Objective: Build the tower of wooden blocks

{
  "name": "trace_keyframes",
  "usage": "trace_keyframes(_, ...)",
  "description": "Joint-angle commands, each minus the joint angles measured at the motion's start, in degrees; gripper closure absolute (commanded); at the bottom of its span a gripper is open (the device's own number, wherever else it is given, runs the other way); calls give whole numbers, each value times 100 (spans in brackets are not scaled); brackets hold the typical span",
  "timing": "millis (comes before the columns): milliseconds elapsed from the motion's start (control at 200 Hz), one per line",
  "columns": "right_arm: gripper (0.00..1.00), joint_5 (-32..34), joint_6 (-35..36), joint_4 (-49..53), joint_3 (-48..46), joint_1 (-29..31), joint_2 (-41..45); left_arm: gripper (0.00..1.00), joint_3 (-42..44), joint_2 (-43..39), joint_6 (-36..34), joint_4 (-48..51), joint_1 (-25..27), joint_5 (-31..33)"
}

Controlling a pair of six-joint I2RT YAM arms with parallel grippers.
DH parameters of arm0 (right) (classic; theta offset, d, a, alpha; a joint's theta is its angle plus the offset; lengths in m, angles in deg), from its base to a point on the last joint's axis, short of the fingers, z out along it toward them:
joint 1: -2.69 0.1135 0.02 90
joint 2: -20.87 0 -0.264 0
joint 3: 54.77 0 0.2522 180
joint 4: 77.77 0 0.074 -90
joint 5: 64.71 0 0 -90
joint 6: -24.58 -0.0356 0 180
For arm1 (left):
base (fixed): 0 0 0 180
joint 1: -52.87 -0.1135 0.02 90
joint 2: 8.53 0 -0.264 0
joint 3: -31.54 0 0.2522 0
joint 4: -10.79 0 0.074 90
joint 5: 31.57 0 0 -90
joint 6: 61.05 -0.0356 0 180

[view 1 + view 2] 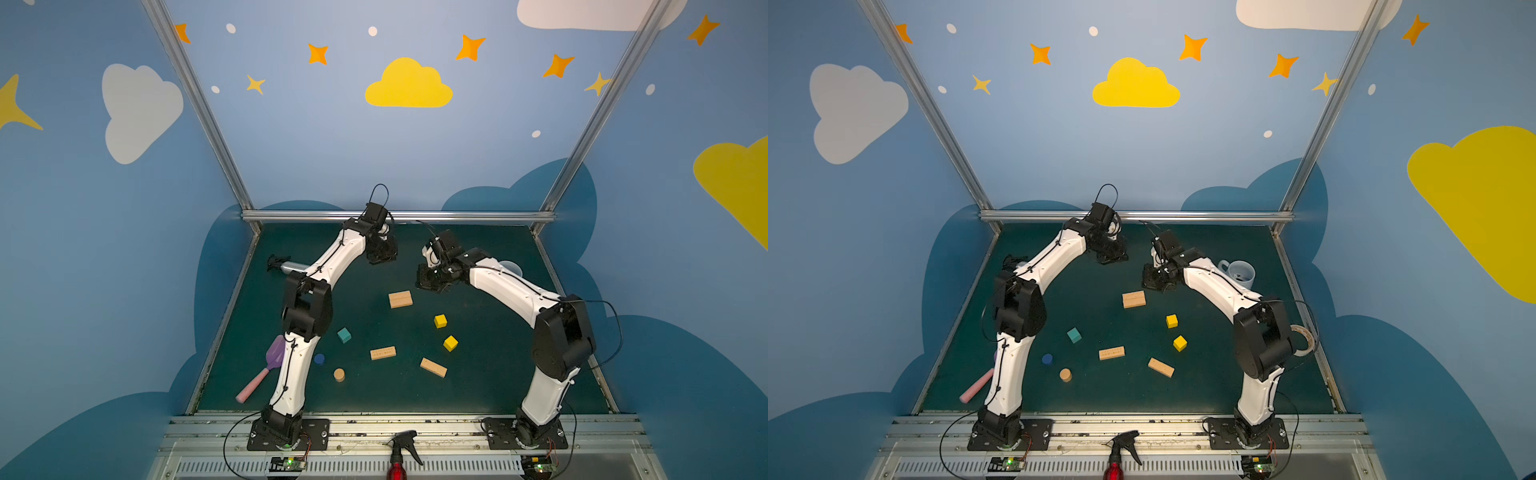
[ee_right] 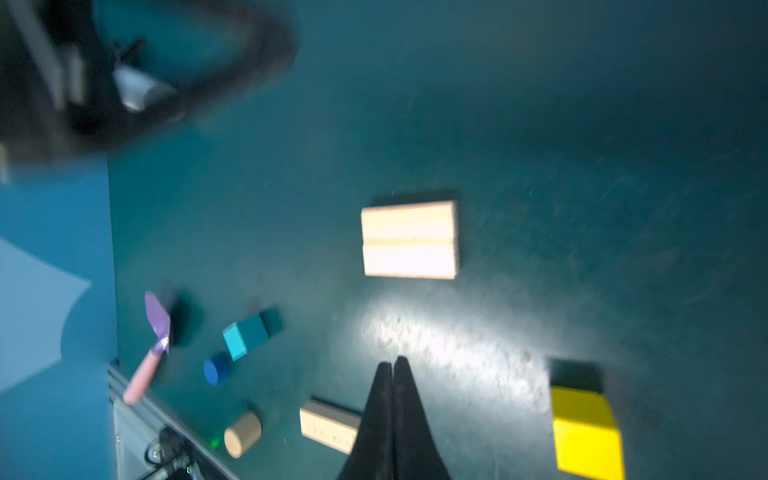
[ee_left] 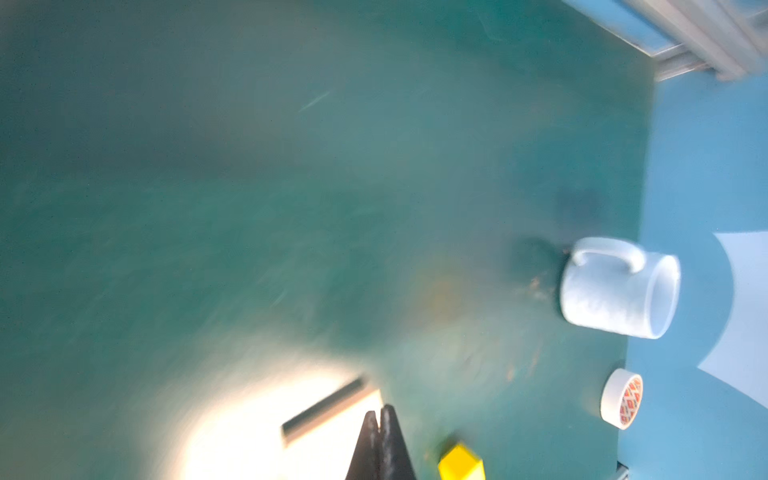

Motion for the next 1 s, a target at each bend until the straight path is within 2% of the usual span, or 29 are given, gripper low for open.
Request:
trace_keyframes(0,100,148,524,754,749,-156,-671,95,1349,-996,448,-848,-105,226)
trace_keyframes(125,100,-101,850,1258,2009,-249,-1623,95,2846,-1924,834,-1673,-171,188)
trace_keyframes(250,100,-257,1042,1934,3382,-265,-2632,95,3778,-2568,1058,-2002,-123,137)
trace_keyframes(340,100,-444,1096,2119,3920,-263,-3110,96,4298,-2970,1193,-2175,-32,233)
trace_keyframes(536,100,-560,1064,1990,4014,-250,-3440,95,4587,-3271,1170,-2006,108,701)
trace_keyframes(991,100,-749,1055,1939,3978,-61,-3843,95,4561,-3311,1160,-1942,270,812)
